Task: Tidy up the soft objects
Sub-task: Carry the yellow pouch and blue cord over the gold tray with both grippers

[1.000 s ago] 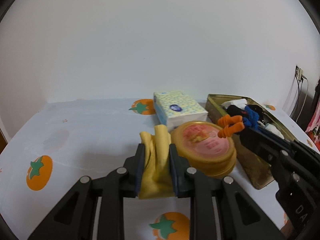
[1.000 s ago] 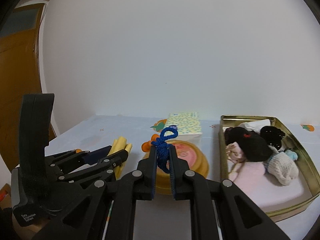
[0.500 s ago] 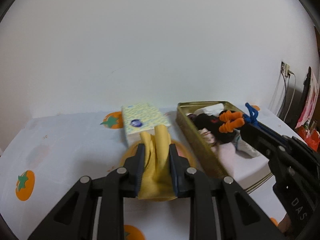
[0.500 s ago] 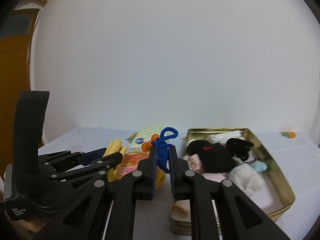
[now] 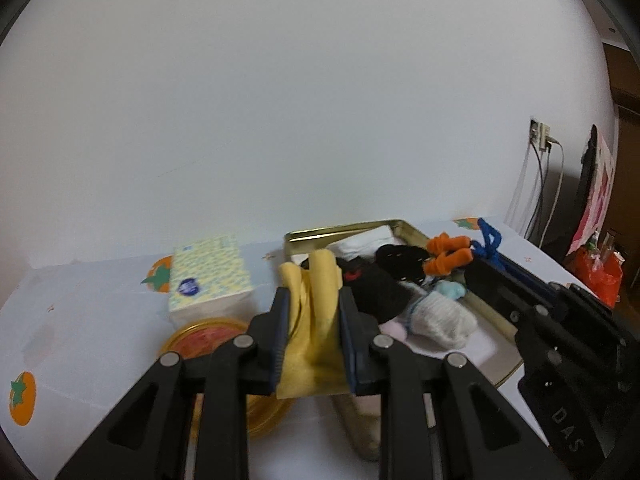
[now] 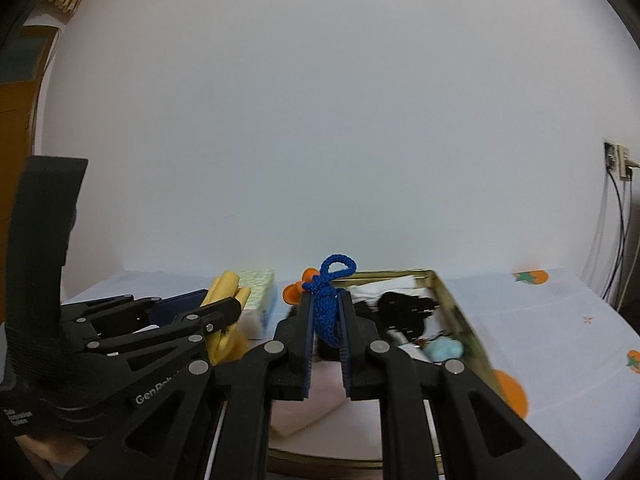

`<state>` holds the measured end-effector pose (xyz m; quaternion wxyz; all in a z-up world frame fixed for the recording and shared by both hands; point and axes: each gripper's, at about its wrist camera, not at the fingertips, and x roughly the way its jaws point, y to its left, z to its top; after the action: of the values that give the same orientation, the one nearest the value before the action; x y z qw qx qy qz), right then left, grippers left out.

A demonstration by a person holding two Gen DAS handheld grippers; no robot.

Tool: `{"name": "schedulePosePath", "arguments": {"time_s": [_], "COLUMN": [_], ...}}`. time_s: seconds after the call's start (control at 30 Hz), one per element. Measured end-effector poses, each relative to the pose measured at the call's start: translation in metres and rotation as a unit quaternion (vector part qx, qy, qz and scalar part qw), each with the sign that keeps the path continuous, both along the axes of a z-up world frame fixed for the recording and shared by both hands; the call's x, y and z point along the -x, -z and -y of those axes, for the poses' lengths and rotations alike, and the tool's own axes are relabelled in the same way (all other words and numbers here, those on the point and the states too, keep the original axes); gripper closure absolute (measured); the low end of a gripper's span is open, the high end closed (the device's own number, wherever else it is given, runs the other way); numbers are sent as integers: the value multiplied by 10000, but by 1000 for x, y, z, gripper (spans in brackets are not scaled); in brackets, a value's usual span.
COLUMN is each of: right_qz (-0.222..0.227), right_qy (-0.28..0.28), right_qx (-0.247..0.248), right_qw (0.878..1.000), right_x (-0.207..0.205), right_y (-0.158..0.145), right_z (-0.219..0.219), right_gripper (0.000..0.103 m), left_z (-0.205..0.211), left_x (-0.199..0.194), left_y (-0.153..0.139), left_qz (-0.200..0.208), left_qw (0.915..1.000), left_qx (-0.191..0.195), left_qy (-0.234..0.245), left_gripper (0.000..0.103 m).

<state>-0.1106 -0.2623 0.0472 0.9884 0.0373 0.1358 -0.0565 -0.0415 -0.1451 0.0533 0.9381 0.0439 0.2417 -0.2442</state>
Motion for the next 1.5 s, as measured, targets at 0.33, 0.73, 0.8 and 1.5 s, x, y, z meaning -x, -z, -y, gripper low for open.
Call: {"name": "schedulePosePath", "arguments": {"time_s": [0.33,0.73,0.8,1.5], "right_qz": [36,20,-10,-466], "right_qy": [394,694,737,822], "right_qx": [-6,116,118,206], "right_qw": [9992,9975,9972,9953], "right_x": [10,26,28,10], "right_y": [-5,-13,-14,-1], "right_z": [34,47,50,70], "right_gripper": [90,90,90,90], "left_z": [38,74,81,105], "left_x": [-2,-4,-5,-18], "left_y": [-4,2,2,20], "left_qz": [-4,-114,-161,-485], "left_qw": [9997,9990,9987,9970], "left_qx": [32,0,14,-78], "left_qy": [235,435,479,600], "left_gripper": [81,81,81,81]}}
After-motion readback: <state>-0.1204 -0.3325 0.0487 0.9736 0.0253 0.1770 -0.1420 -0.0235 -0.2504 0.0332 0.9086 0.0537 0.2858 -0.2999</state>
